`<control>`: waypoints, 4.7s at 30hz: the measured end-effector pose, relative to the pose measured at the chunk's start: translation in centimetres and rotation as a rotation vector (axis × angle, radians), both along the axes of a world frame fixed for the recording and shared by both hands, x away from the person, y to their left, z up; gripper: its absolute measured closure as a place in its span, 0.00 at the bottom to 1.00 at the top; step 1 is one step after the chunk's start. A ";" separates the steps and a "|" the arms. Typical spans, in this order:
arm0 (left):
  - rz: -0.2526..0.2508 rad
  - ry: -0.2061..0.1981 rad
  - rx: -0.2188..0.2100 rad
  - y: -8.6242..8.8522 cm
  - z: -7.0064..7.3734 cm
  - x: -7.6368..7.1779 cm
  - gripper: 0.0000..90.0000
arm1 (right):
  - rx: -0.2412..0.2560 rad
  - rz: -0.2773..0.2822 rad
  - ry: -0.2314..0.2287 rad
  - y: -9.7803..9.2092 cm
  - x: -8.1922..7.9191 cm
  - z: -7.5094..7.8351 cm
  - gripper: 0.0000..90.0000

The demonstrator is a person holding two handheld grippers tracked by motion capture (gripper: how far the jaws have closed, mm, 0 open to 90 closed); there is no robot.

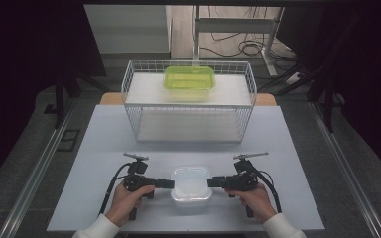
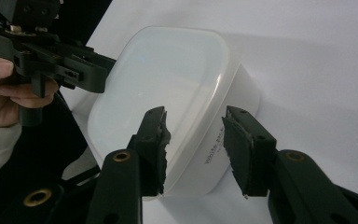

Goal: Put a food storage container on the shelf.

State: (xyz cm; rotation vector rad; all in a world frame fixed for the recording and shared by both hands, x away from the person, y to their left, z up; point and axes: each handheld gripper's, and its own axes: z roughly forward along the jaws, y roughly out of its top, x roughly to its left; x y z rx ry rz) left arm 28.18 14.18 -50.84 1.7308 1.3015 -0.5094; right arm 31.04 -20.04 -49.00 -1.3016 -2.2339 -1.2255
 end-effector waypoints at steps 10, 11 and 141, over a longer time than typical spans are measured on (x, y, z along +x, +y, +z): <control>0.017 0.021 -0.038 0.0 0.0 -0.1 0.78 | 0.051 -0.019 0.108 -0.2 0.1 -0.3 0.75; 0.022 0.025 -0.055 0.2 -0.1 -0.1 0.79 | 0.057 -0.025 0.115 -0.3 0.1 -0.3 0.77; 0.069 -0.474 0.040 2.2 21.7 9.2 0.88 | 0.137 -0.021 -0.412 1.9 9.3 20.6 0.87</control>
